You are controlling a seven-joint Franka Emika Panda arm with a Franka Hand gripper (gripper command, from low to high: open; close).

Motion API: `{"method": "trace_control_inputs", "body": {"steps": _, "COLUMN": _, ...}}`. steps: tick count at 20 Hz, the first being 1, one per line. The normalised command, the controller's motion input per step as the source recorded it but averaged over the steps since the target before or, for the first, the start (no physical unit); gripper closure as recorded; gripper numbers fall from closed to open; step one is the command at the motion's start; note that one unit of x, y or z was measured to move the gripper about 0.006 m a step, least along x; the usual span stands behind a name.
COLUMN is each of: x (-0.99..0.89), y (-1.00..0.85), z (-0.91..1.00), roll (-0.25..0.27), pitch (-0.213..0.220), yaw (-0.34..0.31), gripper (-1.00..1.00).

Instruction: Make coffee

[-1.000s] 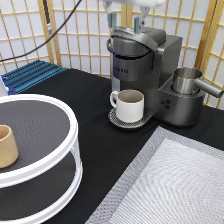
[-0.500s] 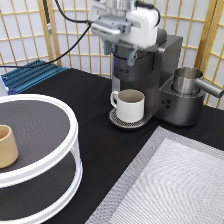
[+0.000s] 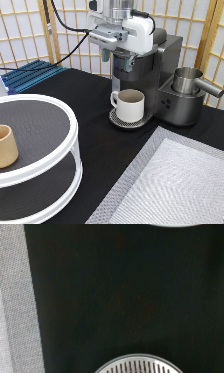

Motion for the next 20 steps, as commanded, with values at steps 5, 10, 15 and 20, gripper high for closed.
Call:
{"method": "trace_control_inputs", "body": {"steps": 5, "x": 0.12, "y": -0.6, "z": 0.4, "roll": 0.051, "pitch": -0.004, "yaw": 0.061, "gripper": -1.0}}
{"method": "trace_control_inputs", "body": {"steps": 10, "x": 0.11, "y": -0.71, "z": -0.14, "roll": 0.089, "pitch": 0.0, "yaw": 0.0, "gripper": -1.0}}
{"method": "trace_control_inputs", "body": {"steps": 15, "x": -0.06, "y": -0.45, "z": -0.29, "roll": 0.024, "pitch": -0.002, "yaw": 0.001, "gripper": -1.0}}
{"method": "trace_control_inputs", "body": {"steps": 20, "x": -0.46, "y": 0.11, "z": 0.78, "roll": 0.003, "pitch": -0.001, "yaw": 0.009, "gripper": -1.0}}
